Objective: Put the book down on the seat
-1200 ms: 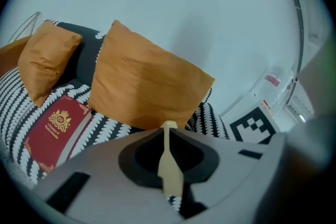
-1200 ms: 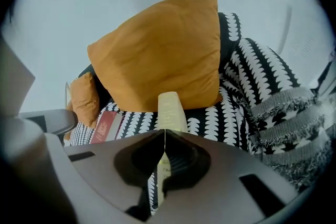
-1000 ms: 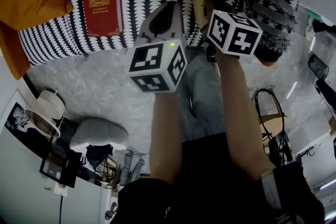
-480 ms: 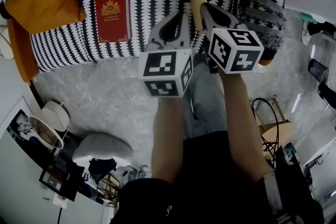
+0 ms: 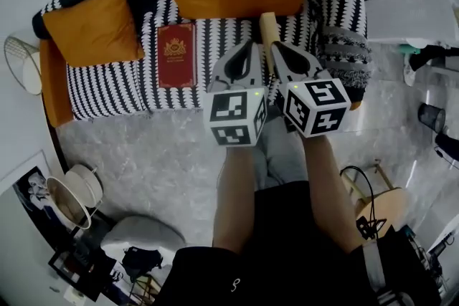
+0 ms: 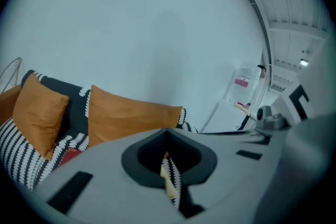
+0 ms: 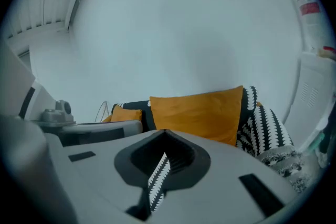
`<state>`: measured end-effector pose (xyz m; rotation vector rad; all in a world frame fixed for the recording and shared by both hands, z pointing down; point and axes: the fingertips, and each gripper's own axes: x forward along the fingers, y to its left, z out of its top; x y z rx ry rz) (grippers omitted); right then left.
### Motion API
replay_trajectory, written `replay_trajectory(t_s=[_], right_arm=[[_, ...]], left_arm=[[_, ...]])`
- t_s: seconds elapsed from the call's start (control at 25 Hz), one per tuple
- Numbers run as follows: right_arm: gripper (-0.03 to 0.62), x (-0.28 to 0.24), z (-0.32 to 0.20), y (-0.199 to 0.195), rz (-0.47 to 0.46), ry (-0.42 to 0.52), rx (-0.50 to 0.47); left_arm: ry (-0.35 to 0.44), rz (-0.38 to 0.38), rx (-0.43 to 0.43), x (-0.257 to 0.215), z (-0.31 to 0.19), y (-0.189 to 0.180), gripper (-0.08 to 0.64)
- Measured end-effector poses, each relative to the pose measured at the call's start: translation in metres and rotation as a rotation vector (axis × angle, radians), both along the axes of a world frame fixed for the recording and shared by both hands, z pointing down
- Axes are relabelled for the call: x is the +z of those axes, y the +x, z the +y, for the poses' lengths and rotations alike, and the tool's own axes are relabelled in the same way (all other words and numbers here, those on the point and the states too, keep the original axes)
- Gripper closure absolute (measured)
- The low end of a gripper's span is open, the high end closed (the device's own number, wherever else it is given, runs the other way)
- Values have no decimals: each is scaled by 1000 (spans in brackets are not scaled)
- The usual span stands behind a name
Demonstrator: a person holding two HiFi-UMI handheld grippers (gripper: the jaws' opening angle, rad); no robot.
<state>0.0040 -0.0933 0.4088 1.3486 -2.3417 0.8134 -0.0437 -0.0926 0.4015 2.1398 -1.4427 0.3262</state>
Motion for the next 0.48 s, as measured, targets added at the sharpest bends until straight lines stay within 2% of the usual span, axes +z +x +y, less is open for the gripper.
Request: replay_trajectory(t_s=[0.28, 0.48], right_arm=[[583, -72, -8, -13, -22, 129, 15], [583, -132, -15, -26, -50, 264, 3]], left_arm=[[107, -16, -21, -70, -6, -20, 548], [224, -47, -41, -126, -10, -33, 548]])
